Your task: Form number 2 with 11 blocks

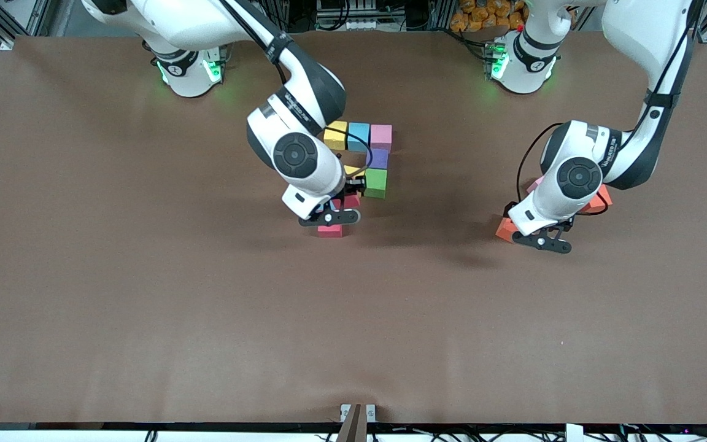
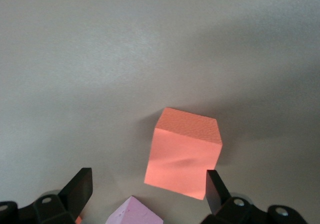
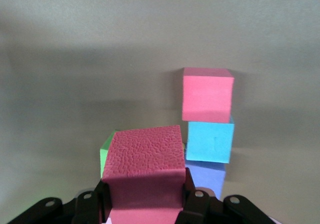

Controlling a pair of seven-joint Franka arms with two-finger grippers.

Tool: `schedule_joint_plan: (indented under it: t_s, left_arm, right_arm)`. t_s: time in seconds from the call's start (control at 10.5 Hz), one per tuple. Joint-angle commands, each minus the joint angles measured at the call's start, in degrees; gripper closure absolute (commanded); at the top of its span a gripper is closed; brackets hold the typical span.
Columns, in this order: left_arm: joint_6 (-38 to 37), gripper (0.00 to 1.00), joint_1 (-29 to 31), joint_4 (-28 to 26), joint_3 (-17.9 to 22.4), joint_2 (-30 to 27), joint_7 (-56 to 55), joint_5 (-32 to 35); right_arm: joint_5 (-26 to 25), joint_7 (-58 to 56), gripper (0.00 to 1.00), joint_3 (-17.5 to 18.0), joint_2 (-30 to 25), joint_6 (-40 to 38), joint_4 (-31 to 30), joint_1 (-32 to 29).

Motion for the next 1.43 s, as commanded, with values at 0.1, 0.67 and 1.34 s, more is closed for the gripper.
schedule_joint_plan:
  t_s: [0.1,0.67,1.34]
  left_arm:
    - [1.3,0.00,0.5,-0.4,-1.1,0.1,3.3,1.5]
    - [1.4,0.00,0.8,-0.9,-1.8,0.9,8.5,1.0]
    - [1.5,0.00,2.1,-0.8,-1.8,2.5,11.3,-2.5]
  right_arm:
    - [0.7,2.1,0.62,-0.7,5.8,-1.1,7.0,1.0]
    - [0.7,2.2,0.63,-3.8,10.2,1.8,9.2,3.3]
    - [0.6,2.9,0.62,-4.5,13.2,6.1,9.3,4.3]
